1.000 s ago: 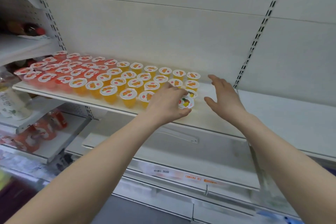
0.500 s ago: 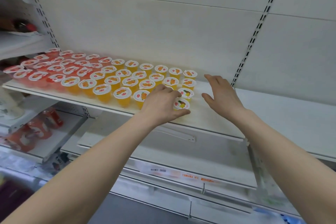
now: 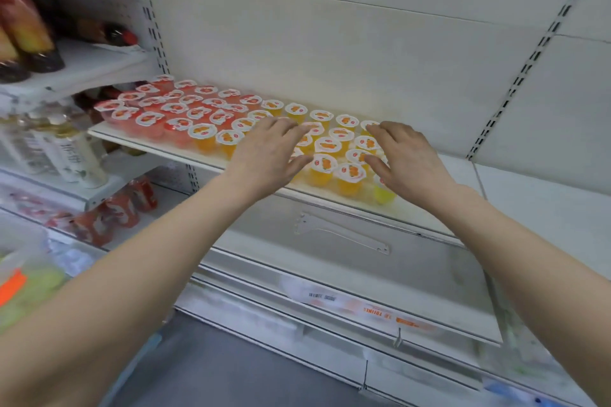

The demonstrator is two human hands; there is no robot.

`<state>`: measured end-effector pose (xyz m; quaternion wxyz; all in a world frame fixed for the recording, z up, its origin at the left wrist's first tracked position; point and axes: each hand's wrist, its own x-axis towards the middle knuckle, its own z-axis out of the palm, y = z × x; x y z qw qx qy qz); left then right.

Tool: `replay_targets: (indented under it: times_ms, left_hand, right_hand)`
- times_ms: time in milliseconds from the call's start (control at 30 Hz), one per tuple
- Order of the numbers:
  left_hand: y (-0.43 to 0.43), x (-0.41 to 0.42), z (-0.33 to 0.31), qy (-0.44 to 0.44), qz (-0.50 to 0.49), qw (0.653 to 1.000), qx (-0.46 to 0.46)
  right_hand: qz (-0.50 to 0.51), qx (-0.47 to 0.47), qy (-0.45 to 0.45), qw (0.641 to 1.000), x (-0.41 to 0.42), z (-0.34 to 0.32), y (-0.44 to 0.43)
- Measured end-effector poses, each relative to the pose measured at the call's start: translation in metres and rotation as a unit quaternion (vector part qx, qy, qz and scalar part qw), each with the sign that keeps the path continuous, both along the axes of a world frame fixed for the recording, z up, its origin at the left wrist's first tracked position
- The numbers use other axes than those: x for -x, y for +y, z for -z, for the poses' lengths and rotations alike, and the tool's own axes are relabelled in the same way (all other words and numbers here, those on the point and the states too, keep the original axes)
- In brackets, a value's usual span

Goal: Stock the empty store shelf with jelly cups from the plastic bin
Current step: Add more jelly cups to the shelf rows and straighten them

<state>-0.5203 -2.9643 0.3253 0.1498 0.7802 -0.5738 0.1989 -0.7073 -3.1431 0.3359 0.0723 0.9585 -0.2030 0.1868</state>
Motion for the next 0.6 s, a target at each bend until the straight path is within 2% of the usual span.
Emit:
replay_targets:
  times_ms: [233,600]
  left_hand:
    - [0.107,-0.061,0.014,-0.034,-0.036,0.999,0.002]
    - [0.315,-0.152,0.064,0.029,-0.185,0.982,-0.034]
  right_hand:
    - [-0.066,0.036,0.025,0.997,-0.07,0.005,0.09]
    - [-0.229,0.007,0.033,0.973,-0.216,0.059,0.27]
